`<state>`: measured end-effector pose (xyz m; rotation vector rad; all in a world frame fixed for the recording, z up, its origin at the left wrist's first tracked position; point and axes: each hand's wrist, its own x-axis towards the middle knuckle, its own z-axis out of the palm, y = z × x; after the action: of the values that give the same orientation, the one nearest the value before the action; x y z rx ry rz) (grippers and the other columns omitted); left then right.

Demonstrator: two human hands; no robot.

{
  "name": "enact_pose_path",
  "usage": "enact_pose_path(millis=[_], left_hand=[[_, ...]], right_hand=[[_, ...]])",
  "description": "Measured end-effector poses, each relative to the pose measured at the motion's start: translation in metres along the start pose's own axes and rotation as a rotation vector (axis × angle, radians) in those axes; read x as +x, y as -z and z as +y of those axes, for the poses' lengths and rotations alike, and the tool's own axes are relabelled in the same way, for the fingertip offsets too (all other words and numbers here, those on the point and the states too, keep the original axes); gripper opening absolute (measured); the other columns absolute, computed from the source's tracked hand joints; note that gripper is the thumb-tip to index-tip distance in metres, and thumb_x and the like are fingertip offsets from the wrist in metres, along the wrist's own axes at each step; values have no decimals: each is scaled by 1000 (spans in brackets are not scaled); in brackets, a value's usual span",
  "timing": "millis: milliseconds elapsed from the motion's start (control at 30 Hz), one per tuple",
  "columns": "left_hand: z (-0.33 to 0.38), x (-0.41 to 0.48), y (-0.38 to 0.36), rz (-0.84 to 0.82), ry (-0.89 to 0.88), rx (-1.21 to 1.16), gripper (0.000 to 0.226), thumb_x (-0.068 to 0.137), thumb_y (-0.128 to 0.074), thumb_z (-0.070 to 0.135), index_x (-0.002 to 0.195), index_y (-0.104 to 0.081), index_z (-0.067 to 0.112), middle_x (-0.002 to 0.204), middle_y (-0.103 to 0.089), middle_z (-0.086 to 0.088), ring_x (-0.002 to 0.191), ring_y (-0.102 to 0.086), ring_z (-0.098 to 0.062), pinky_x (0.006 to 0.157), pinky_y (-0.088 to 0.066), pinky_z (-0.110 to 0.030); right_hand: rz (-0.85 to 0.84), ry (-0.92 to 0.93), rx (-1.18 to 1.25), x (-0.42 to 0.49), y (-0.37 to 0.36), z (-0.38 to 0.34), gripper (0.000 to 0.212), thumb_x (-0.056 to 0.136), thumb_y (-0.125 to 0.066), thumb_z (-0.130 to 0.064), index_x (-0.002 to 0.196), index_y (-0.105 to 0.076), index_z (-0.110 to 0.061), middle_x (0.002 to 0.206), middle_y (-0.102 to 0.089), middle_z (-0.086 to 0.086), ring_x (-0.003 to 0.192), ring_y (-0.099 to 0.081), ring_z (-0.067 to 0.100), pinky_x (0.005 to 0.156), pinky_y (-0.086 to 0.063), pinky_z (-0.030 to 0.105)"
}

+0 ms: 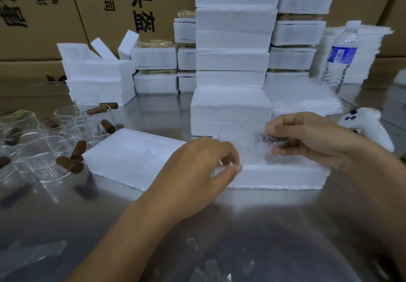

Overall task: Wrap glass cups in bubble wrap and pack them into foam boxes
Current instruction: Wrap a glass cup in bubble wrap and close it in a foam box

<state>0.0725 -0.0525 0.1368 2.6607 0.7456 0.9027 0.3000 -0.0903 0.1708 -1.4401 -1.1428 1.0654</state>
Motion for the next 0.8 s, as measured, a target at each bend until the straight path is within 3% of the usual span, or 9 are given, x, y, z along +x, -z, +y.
enact_pose_path(millis=[167,300,433,533,633,700,800], left_hand=[[-2,0,2,12,62,-69,14,89,-50,46,84,-59,37,80,-63,16,83,-56,-3,72,-49,-32],[-5,0,4,33,113,-118,14,86,-50,47,86,-60,37,81,-64,17,83,-58,-2,74,-52,-34],[-14,2,8,216,202,-147,9,90,-49,34,91,-58,36,82,-61,17,85,-56,1,71,-46,-17],[-21,2,11,286,314,-127,10,90,-51,26,95,-55,34,78,-58,12,83,-54,-1,62,-41,-11],[-28,0,10,190,433,-59,17,89,-58,27,101,-50,35,81,-51,15,80,-53,-3,62,-38,-19],[-28,-2,10,94,492,0,24,86,-59,31,106,-46,37,84,-47,16,81,-52,-6,64,-38,-26],[-28,-3,8,19,528,78,31,83,-59,32,109,-44,38,86,-48,13,84,-54,-13,67,-39,-30]], right_hand=[[77,136,-322,4,-9,5,10,80,-69,-18,80,-66,-9,62,-69,-4,58,-66,8,57,-52,13],[132,217,-552,6,-8,8,15,77,-71,-31,75,-66,-17,65,-68,-12,58,-64,4,61,-48,18],[112,210,-569,5,-9,9,17,72,-73,-33,72,-68,-17,68,-71,-10,62,-66,6,73,-50,28],[110,221,-594,4,-8,7,15,70,-74,-35,71,-71,-20,72,-72,-10,70,-67,7,75,-49,25],[135,234,-569,4,-5,5,7,75,-73,-33,79,-72,-27,77,-73,-9,72,-65,1,69,-47,12],[266,255,-462,6,-2,6,4,80,-71,-28,84,-71,-27,80,-72,-8,76,-65,1,62,-44,5],[507,226,-417,10,3,10,6,87,-65,-25,83,-69,-26,88,-69,-5,82,-63,11,67,-47,21]])
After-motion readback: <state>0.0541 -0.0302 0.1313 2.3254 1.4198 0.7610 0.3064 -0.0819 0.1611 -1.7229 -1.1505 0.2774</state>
